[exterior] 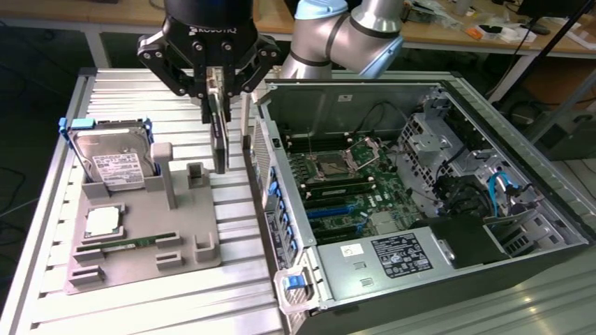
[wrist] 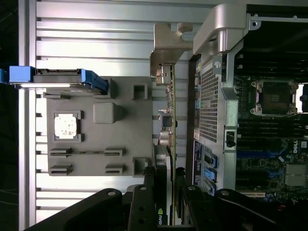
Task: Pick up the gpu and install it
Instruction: 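Pick up the gpu and move the gpu toward the slot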
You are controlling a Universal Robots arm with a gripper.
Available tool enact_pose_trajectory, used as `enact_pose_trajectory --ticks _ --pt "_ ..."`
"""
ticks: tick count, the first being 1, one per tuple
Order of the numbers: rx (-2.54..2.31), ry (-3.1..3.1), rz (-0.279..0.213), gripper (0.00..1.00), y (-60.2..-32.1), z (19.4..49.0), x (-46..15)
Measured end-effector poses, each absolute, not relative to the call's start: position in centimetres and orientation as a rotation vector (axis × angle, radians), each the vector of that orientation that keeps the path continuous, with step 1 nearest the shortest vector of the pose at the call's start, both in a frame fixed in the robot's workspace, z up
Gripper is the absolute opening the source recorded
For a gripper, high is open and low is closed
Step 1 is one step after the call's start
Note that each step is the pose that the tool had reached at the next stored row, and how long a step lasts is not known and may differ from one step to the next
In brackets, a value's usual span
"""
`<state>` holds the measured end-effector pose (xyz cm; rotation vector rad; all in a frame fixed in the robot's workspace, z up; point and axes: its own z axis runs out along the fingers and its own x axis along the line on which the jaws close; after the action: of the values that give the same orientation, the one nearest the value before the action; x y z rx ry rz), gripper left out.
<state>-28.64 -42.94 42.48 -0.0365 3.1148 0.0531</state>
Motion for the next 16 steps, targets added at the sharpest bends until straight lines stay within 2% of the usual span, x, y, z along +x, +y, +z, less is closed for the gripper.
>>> enact_pose_trajectory --ticks 16 --pt "-0.037 3.115 0.053 0.27 -42.93 42.48 -27.79"
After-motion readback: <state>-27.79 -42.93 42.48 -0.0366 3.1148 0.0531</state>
